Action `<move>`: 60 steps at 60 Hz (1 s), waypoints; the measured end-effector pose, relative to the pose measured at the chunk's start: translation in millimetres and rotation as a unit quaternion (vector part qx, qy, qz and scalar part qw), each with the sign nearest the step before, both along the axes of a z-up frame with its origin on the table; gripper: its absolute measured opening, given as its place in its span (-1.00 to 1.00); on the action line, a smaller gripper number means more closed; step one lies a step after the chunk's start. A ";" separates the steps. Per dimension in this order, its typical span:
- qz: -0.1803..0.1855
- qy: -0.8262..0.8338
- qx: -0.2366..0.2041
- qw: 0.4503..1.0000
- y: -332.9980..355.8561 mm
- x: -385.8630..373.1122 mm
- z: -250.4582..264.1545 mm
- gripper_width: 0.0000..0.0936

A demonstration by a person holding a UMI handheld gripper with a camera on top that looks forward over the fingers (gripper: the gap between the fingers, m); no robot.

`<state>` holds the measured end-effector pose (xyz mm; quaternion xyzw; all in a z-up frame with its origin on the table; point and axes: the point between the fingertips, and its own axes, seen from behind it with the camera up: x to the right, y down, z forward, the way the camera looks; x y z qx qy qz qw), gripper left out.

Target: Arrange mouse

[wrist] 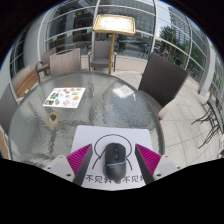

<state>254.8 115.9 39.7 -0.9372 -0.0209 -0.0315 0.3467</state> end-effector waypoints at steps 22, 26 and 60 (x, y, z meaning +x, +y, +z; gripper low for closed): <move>0.028 0.012 0.120 0.992 -48.5 -144.8 180.7 0.85; 0.030 0.022 0.125 0.991 -63.5 -172.2 189.6 0.85; 0.008 0.015 0.103 0.995 -185.9 -262.9 176.6 0.84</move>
